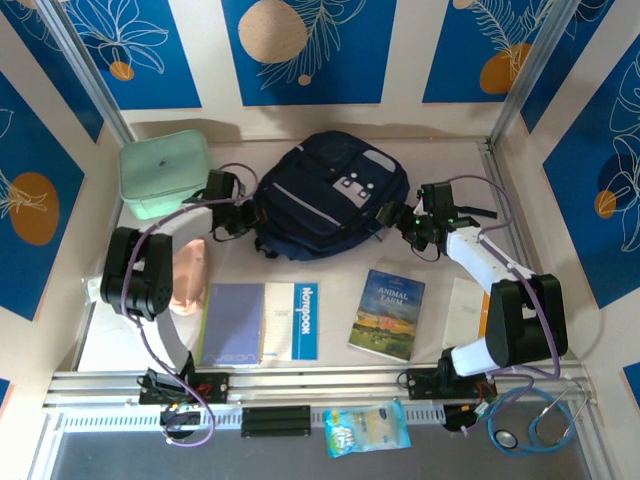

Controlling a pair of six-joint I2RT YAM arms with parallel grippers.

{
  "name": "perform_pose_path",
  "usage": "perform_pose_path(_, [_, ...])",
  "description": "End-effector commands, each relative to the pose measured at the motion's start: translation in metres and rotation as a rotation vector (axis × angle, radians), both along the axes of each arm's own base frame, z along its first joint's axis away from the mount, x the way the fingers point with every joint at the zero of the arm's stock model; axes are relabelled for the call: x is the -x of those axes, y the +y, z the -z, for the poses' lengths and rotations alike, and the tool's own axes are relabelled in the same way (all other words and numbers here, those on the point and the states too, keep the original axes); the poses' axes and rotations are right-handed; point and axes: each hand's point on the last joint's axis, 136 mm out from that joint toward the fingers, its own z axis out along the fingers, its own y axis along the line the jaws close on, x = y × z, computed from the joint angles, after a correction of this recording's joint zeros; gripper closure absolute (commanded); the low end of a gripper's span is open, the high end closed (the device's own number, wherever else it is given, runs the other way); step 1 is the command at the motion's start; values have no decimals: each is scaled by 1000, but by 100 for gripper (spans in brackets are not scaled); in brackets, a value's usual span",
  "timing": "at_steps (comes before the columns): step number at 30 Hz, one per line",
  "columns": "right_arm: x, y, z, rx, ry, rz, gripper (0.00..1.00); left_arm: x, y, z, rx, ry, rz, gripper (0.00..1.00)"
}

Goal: Pack the student bag
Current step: Move the student bag to the top-center of the table, then rotate the student bag at the top-center of the table.

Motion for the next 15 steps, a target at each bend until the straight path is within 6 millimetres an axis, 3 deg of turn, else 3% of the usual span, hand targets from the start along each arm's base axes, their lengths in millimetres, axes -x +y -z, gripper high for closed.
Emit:
perform_pose_path(1, [-5, 11, 7, -96, 20, 5, 28, 2, 11, -19, -69, -54, 60, 78])
perform_pose_path(5, [-21, 16, 22, -134, 85, 50, 38, -2, 18, -23, -76, -67, 55, 77])
perform_pose_path(15, [-85, 36, 37, -176, 98, -1, 45, 2, 17, -24, -56, -63, 71, 77])
